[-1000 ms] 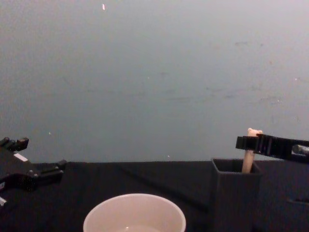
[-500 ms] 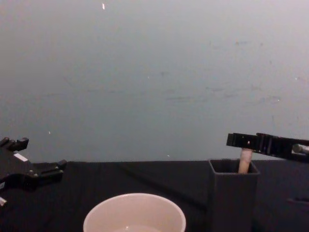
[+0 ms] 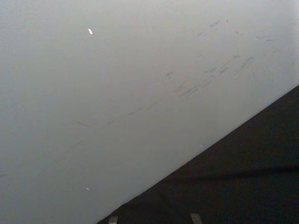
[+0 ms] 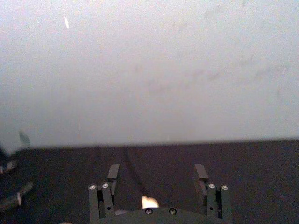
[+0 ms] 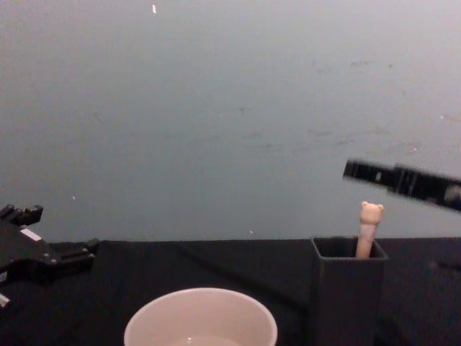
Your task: Pick up the stirring spoon with one hand, stir inside the cup, then place it back in its original position.
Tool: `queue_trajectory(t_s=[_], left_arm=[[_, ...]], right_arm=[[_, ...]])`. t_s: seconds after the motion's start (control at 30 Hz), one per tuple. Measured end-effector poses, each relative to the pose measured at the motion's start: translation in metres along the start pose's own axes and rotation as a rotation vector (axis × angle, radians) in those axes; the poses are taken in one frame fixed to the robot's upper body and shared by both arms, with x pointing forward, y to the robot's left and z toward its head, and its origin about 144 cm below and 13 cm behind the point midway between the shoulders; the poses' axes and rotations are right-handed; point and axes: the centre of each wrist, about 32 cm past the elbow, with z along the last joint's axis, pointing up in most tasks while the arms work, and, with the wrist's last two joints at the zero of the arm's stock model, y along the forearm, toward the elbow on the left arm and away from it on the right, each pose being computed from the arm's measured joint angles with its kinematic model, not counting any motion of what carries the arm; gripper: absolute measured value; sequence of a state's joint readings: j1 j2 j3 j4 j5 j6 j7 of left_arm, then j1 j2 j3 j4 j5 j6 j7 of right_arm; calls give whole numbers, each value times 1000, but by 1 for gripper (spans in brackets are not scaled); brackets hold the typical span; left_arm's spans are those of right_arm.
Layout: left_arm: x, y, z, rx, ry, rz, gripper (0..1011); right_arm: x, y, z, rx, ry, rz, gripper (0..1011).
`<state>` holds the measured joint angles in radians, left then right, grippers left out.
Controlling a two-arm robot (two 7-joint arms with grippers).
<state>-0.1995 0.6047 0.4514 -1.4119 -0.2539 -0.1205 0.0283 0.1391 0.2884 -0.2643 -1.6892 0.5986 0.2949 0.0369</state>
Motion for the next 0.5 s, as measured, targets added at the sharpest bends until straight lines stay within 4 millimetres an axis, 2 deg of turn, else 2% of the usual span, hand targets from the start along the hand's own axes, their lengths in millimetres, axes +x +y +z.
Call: queue_trajectory(t_s=[0.27, 0.5], left_arm=[[0, 0, 0, 0, 0, 0, 1002], [0, 0, 0, 0, 0, 0, 1001]], right_arm=[[-3, 3, 9, 210, 48, -92, 1000], [4, 8, -1, 210, 2, -213, 1000]])
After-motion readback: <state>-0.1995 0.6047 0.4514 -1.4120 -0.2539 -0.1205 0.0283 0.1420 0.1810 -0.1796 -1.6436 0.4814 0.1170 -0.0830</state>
